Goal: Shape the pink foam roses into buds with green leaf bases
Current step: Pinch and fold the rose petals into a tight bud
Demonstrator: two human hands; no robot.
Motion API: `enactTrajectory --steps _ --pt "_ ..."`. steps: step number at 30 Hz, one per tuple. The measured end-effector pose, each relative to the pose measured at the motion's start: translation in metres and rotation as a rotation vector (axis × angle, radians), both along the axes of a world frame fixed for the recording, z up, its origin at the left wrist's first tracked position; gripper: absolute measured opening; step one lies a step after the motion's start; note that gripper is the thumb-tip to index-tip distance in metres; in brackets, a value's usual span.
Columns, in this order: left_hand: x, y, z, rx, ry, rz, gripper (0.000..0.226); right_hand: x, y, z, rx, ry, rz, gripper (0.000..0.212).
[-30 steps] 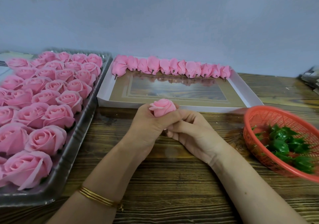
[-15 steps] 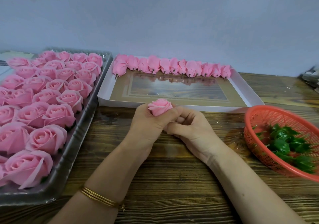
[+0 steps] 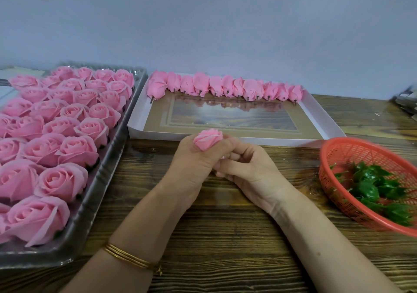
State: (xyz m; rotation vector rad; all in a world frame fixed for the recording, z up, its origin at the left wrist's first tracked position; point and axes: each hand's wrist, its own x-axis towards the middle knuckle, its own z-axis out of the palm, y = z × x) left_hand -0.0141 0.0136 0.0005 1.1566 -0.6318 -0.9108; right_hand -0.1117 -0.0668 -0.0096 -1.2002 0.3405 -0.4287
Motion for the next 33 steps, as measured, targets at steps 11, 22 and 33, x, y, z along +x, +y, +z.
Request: enactTrajectory --steps 11,22,33 --pt "-0.0030 0.0021 0.0035 0.022 0.008 -0.012 0.019 -0.0024 -0.0049 0.0021 0.112 0.025 0.073 0.020" --pt "0.0012 0.0024 0.0013 0.017 0.031 -0.050 0.030 -0.0009 -0.0028 0.0021 0.037 0.029 0.004 0.025" --pt "0.0055 -0.0001 -0.0033 0.054 0.103 -0.035 0.017 -0.0011 0.0009 0.0015 0.038 0.020 0.023 0.028"
